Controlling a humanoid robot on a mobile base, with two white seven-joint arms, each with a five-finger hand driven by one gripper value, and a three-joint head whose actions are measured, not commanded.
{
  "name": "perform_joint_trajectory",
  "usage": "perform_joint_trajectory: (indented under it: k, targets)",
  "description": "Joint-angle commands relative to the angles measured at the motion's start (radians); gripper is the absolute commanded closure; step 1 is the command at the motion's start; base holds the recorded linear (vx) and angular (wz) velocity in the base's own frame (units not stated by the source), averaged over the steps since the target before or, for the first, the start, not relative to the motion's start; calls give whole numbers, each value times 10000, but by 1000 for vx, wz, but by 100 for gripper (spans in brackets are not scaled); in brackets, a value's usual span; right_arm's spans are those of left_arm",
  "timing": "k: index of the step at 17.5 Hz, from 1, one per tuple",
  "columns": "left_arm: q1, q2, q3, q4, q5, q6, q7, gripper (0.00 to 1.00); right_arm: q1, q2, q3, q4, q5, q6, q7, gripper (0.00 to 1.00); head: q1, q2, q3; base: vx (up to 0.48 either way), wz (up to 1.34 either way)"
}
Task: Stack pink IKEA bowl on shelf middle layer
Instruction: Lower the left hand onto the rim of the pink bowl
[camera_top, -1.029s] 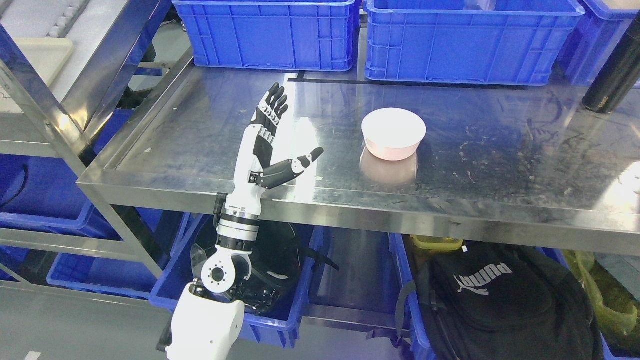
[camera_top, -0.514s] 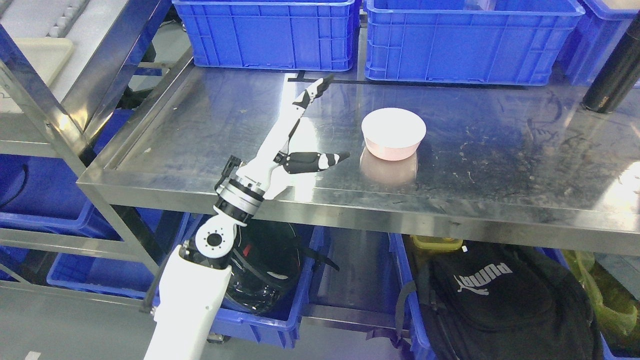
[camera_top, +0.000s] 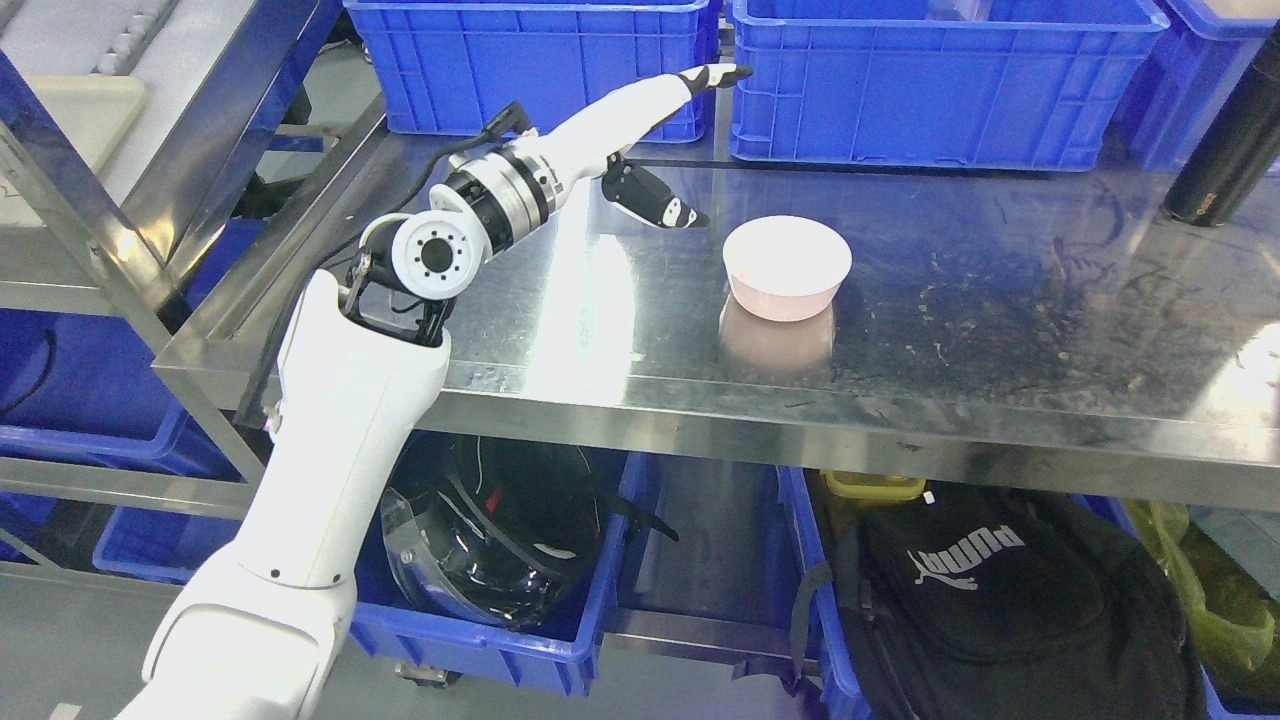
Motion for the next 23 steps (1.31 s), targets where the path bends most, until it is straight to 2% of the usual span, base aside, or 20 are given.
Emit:
perform_joint_trajectory:
  k: [1,3,5,8,11,16,19,23]
  targets:
    - [-758,288,-2141,1,-1245,-145,-997,0,230,-175,0,-175,0,4,0,0,0,0,0,0,0]
    - [-695,-231,-2035,1,-1306,-363,-1869,0,230,-175,0,-175,0,4,0,0,0,0,0,0,0]
    - [-511,-907,-1942,1,-1307,-332,-1981,0,230,-175,0,-175,0,4,0,0,0,0,0,0,0]
    - [-343,-1063,-2156,16,-1581,-301,-2590,7,230,-175,0,-175,0,4,0,0,0,0,0,0,0]
    - [-296,-1094,-2157,123,-3036,-393,-3926,9,230,-175,0,-175,0,4,0,0,0,0,0,0,0]
    - [-694,-1609,-1988,1286,-4066,-882,-3762,9,230,-175,0,-175,0,4,0,0,0,0,0,0,0]
    - [-970,-1609,-1865,2313,-4098,-1006,-3469,9,230,-175,0,-175,0,4,0,0,0,0,0,0,0]
    - [-1063,-1609,-1850,3250,-4068,-1666,-2764,9,230,-175,0,-175,0,4,0,0,0,0,0,0,0]
